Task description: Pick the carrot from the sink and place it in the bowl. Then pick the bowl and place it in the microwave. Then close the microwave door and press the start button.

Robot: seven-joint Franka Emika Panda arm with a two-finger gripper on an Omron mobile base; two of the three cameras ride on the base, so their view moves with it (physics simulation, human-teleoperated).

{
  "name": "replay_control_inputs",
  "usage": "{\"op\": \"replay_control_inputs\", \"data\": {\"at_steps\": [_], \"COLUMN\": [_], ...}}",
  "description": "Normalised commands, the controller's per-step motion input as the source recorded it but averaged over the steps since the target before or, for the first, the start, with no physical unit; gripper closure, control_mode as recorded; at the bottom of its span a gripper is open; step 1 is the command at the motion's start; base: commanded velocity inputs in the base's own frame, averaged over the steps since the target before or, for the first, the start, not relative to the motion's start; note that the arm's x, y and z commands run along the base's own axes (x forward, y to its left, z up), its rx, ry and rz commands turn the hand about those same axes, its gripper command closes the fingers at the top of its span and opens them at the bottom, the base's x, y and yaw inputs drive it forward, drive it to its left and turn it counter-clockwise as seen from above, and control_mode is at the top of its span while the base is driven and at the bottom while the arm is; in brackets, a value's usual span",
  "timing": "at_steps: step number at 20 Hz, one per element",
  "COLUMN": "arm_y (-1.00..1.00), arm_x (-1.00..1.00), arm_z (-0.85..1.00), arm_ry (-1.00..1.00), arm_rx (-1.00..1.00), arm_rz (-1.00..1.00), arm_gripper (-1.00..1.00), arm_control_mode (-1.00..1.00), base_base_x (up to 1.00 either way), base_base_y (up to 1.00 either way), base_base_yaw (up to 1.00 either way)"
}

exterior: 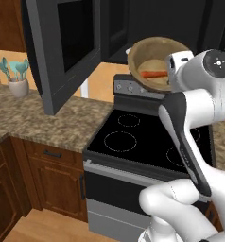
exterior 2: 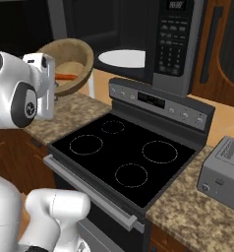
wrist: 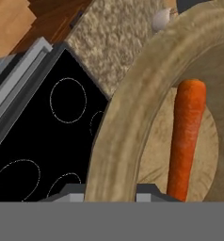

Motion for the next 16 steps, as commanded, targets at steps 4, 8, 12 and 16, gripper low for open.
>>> {"op": "replay_control_inputs", "data": {"at_steps": [4,8,12,16], "arm_y": [-0.42,-0.28,-0.25,-0.30], "arm_x": [0.43,0.56,0.78,0.96], "arm_z": [0.34,0.21,0.17,0.01], "arm_ry": [0.00,0.00,0.00,0.01], "arm_rx": [0.00,0.00,0.00,0.00], "arm_rz": [-0.11,-0.05,0.00,0.00], "arm_gripper": [1.00,1.00,1.00,1.00], "arm_control_mode": [-1.00,-1.00,-1.00,-1.00], "base_base_x": [0.00,0.00,0.00,0.00], "base_base_y": [0.00,0.00,0.00,0.00], "base_base_yaw": [0.00,0.00,0.00,0.00]}}
